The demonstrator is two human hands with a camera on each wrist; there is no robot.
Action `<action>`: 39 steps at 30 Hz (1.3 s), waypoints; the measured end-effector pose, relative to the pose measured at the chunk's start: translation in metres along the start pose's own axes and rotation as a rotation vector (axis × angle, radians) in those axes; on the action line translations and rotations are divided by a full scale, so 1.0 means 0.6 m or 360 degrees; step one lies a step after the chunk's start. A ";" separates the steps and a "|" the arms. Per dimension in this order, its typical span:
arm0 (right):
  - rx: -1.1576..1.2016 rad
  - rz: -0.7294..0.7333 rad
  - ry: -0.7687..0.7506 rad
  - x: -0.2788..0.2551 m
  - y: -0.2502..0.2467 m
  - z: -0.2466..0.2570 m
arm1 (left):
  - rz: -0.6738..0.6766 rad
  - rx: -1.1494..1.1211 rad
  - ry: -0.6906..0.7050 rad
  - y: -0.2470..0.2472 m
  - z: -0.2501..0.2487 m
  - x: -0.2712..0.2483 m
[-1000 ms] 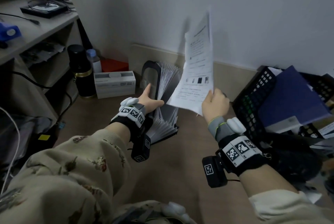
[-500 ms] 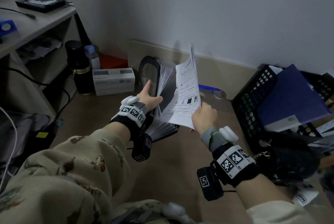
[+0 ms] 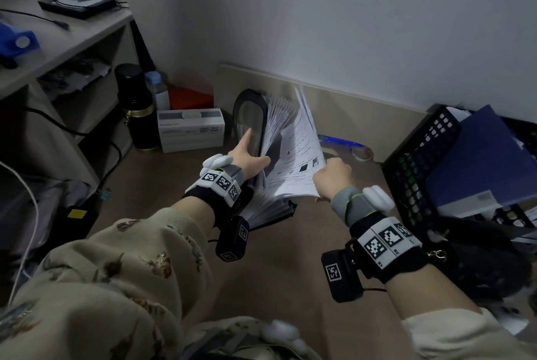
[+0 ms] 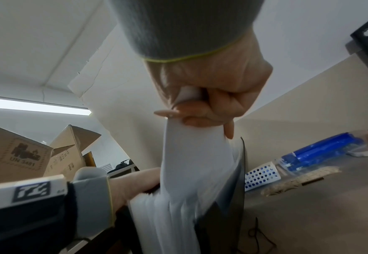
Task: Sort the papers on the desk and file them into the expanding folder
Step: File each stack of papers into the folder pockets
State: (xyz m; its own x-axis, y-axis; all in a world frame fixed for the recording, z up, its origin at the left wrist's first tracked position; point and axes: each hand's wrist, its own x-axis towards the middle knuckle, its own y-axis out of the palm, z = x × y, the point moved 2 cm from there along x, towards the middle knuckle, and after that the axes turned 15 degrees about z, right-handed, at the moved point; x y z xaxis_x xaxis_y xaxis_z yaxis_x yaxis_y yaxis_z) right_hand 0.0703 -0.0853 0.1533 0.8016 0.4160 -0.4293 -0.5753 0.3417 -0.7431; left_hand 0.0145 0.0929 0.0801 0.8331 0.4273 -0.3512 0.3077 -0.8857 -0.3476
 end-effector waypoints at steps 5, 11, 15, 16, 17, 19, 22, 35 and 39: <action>-0.0093 0.0047 -0.0074 0.034 -0.015 0.022 | 0.0042 0.0027 -0.0012 0.002 0.001 0.001; -0.0097 0.0308 -0.0132 0.088 0.038 0.044 | 0.0052 0.0046 -0.0022 0.000 0.006 0.008; -0.0138 0.0312 -0.0079 0.114 0.070 0.039 | 0.0040 0.0047 -0.0001 -0.004 0.011 0.011; -0.0162 0.0292 -0.0075 0.119 0.075 0.039 | 0.0042 0.0037 0.0005 -0.005 0.010 0.010; -0.0178 0.0276 -0.0079 0.123 0.079 0.042 | 0.0040 0.0029 0.0005 -0.008 0.011 0.010; -0.0264 0.0264 -0.0067 0.128 0.087 0.044 | 0.0044 0.0013 0.0006 -0.012 0.013 0.009; -0.0453 0.0291 -0.0026 0.133 0.097 0.042 | 0.0050 0.0010 -0.0006 -0.020 0.017 0.009; -0.0389 -0.0149 -0.0151 0.145 0.065 0.017 | 0.0069 0.0039 -0.0052 -0.024 0.018 0.008; -0.0299 0.0060 -0.0094 0.159 0.070 0.007 | 0.0060 0.0031 -0.0067 -0.030 0.018 0.006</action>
State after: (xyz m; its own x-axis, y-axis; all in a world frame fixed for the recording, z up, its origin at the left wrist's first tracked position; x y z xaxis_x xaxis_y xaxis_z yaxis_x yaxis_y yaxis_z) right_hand 0.1219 -0.0280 0.0833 0.7659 0.4764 -0.4317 -0.5598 0.1639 -0.8122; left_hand 0.0072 0.1121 0.0757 0.8238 0.4013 -0.4004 0.2672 -0.8978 -0.3501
